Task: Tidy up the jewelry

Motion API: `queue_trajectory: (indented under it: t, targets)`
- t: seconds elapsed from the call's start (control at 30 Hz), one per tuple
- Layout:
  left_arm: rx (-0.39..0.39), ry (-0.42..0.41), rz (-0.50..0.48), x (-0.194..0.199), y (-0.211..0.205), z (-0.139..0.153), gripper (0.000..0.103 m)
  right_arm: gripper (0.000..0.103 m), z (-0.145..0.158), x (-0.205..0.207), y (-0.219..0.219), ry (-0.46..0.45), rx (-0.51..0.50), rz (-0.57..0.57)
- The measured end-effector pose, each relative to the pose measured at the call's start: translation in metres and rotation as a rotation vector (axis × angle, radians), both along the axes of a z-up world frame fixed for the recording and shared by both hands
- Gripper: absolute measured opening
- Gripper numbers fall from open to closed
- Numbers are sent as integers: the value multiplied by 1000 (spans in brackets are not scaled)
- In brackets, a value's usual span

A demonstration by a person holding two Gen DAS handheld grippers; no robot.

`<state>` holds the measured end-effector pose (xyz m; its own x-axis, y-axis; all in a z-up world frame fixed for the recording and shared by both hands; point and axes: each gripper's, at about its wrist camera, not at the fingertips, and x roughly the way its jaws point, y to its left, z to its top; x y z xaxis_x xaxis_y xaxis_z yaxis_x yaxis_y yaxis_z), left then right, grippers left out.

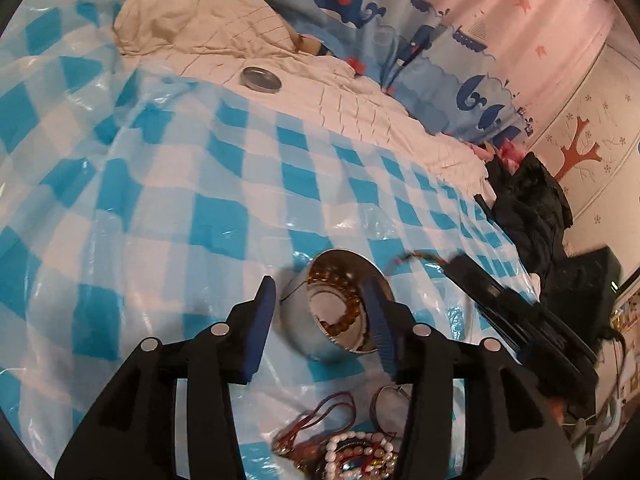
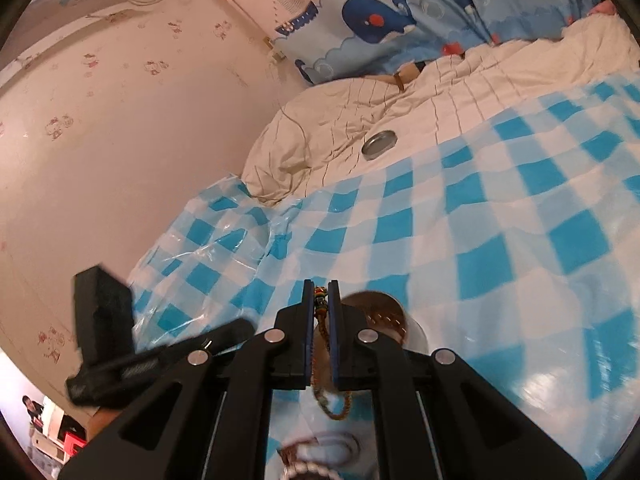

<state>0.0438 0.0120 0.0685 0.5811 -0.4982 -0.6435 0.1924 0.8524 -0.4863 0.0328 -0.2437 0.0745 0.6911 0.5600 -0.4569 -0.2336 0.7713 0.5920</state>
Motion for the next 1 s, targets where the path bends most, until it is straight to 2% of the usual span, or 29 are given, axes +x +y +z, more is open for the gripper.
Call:
queue_trajectory:
  t: [0.03,0.07,0.1,0.2,0.3,0.33,0.4,0.5,0.57,0.63,0.67,0.73,0.83,1.0]
  targets:
    - [12,2,-2,-2,2,0,45,13,-3,6,4,13,-16,-1]
    - [25,3,-6,-3,2,-1,45,39,-11,16,10,49,-43,0]
    - [40,4,-12,-5,2,-1,46,47,-15,19,10,69,-47,-14]
    - [103,12,-43,-14,-1,-5,47,48,-18,10,1,84,-62,-51]
    - [153,32,-88,-22,-8,-13,50,48,-14,-17,-12,92,-115,-73]
    - [180,41,-106,-26,-11,-18,50,51,-14,-31,-18,98,-140,-84]
    - [238,51,-136,-34,-18,-28,50,58,-19,-53,-27,114,-180,-104]
    - [308,54,-158,-42,-26,-39,50,59,-37,-79,-39,177,-205,-137]
    - [337,50,-163,-46,-29,-42,50,59,-46,-79,-38,227,-182,-130]
    - [369,37,-163,-51,-32,-43,51,61,-43,-77,-33,214,-185,-107]
    - [384,29,-161,-52,-33,-43,51,66,-40,-78,-27,194,-207,-92]
    - [409,15,-155,-54,-34,-42,53,70,-37,-82,-18,166,-254,-77]
    - [412,9,-153,-53,-34,-41,54,71,-36,-83,-8,151,-308,-59]
    - [437,-6,-155,-54,-37,-39,57,74,-41,-80,-6,175,-307,-55]
